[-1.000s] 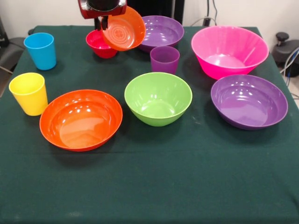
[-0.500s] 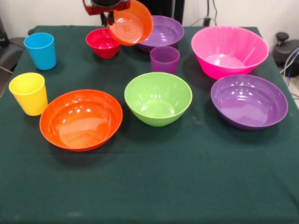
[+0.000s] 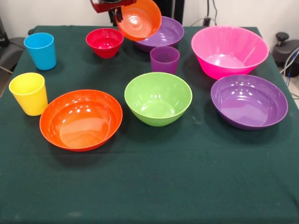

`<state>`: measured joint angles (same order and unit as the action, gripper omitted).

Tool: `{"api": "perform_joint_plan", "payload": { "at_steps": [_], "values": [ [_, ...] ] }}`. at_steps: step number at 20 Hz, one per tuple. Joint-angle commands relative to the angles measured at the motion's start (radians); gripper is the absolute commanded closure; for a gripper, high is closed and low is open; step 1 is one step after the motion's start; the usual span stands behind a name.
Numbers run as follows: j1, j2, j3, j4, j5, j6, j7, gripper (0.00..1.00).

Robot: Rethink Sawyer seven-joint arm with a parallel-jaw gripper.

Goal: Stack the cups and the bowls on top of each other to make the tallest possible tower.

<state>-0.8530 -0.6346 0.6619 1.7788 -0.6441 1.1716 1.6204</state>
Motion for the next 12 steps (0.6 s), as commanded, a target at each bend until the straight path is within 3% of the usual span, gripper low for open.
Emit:
{"api": "perform_joint_plan", "payload": {
  "at_steps": [1,7,12],
  "values": [
    [-0.031,0.022,0.166,0.102,-0.059,-0.175,-0.339,1.0],
    [-0.023,0.051,0.176,0.089,-0.085,-0.178,-0.303,1.0],
    [-0.013,0.045,0.192,0.116,-0.067,-0.189,-0.256,1.0]
  ]
}}
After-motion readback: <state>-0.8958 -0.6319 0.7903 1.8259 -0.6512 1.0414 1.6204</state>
